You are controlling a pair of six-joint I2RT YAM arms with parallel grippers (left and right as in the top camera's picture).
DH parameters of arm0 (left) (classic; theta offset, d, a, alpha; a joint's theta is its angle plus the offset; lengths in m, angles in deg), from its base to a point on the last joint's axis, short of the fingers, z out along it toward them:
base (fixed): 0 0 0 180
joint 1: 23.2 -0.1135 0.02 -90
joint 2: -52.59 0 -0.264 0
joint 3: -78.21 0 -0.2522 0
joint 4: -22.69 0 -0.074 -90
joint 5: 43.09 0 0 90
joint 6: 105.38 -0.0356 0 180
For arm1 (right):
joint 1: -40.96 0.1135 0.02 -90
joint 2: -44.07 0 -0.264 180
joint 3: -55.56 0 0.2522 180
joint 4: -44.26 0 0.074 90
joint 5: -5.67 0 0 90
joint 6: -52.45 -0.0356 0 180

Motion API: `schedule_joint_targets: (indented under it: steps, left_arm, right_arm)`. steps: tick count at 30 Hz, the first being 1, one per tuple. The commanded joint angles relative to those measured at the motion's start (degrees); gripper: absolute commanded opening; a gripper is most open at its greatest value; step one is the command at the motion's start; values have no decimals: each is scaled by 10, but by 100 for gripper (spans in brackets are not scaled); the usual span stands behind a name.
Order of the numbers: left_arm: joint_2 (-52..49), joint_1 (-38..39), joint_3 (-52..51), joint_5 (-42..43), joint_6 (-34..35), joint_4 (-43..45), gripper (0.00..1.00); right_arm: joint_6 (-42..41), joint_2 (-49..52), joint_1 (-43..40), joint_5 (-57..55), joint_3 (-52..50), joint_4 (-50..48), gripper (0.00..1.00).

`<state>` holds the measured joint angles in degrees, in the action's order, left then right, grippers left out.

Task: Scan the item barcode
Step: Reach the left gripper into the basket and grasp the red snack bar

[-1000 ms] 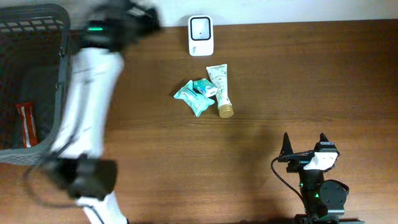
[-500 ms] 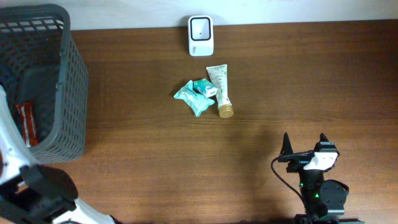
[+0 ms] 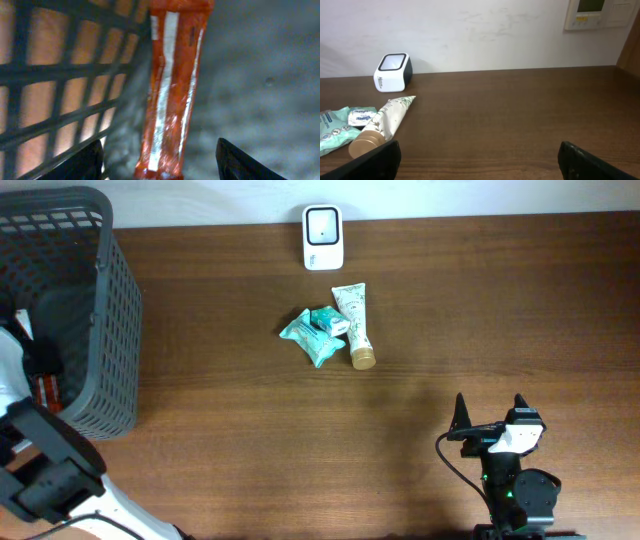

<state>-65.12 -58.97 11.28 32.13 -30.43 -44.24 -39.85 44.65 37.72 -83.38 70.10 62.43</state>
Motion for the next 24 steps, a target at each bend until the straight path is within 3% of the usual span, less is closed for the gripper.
schedule_joint_targets:
  steps: [1, 6, 10, 15, 16, 17, 18, 19, 22, 24]
  left_arm:
    - [-34, -5, -3, 17, -14, 12, 70]
    - [-63, -7, -4, 14, -13, 46, 65]
    - [-95, -15, -6, 21, -13, 52, 53]
    - [-132, -41, -20, 22, -6, 45, 52]
    - [-132, -45, -20, 22, 5, 46, 18]
    - [-128, -45, -16, 22, 8, 45, 2]
    - [-122, -44, -9, 26, 38, 45, 0]
    - [-113, -42, 5, 55, 63, 39, 0]
    - [-52, -32, 84, 288, 70, 17, 0]
    - [-9, -19, 128, 357, 107, 17, 0]
  right_arm:
    - [4, -4, -2, -5, -5, 1, 99]
    - [4, -4, -2, -5, -5, 1, 99]
    - [4, -4, -2, -5, -5, 1, 99]
    - [4, -4, -2, -5, -5, 1, 99]
    - [4, -4, -2, -5, -5, 1, 99]
    - [4, -4, -2, -5, -5, 1, 99]
    - [4, -4, -2, -5, -5, 1, 99]
    - [4, -4, -2, -5, -5, 1, 99]
    - [4, -4, -2, -5, -5, 1, 98]
    - [4, -4, -2, -5, -5, 1, 99]
